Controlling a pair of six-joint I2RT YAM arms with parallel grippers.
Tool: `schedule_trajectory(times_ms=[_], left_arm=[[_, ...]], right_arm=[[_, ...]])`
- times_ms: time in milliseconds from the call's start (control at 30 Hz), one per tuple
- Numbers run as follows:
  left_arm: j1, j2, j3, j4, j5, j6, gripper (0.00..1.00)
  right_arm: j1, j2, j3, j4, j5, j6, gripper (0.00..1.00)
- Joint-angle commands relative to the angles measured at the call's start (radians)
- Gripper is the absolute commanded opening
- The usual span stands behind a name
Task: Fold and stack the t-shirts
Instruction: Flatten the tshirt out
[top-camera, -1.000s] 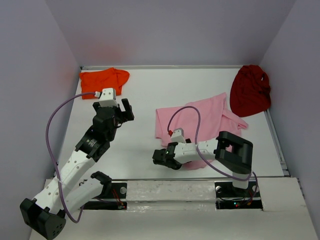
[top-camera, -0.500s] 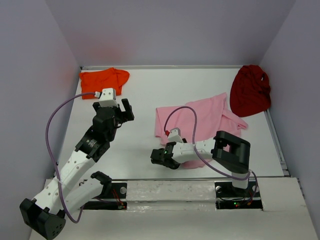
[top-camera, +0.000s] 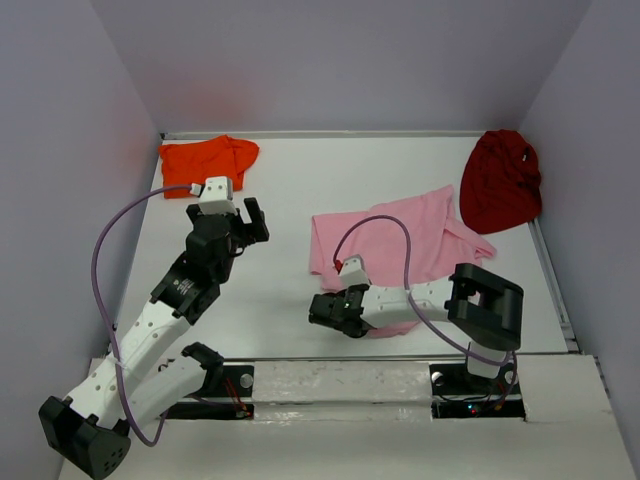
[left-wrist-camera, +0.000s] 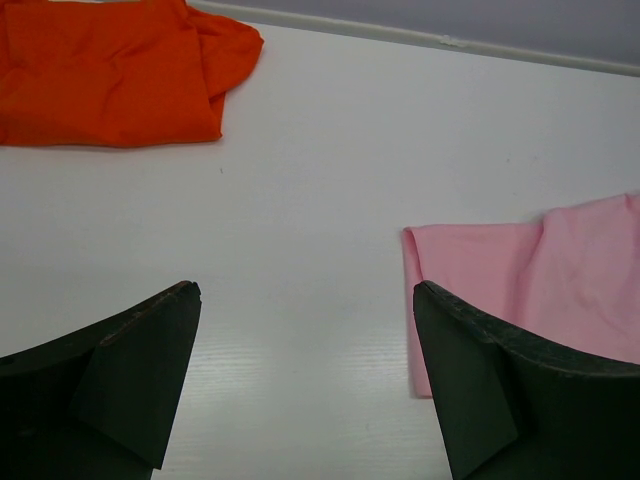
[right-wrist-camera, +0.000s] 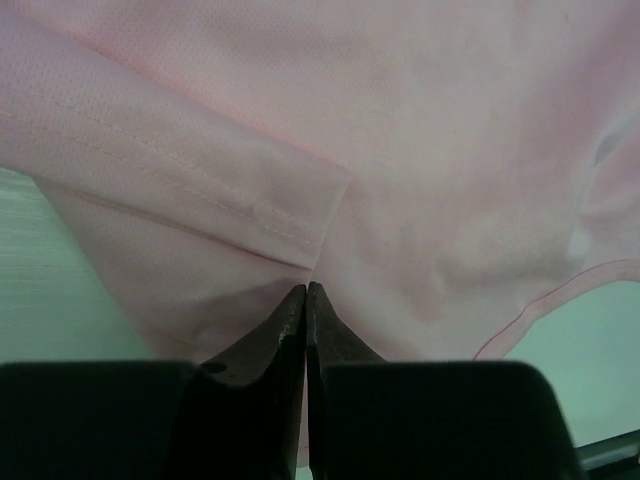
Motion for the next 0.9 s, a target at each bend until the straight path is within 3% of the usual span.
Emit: schedule_trajectory(times_ms=[0, 200, 867], left_arm=[[-0.005, -0.018, -0.011, 0.023, -0.026, 0.010, 0.97], [-0.006, -0.021, -0.012, 0.023, -0.029, 0.010, 0.97], [-0.017, -0.026, -0.014, 0.025, -0.032, 0.014, 0.97]], right_arm=[[-0.023, -0.076, -0.017, 0.071, -0.015, 0.008, 0.15], [-0.089, -0.202, -0.125, 0.251, -0.116, -0.070, 0.32], [-0.107, -0.123, -0.091, 0.286, -0.124, -0.096, 0.37]])
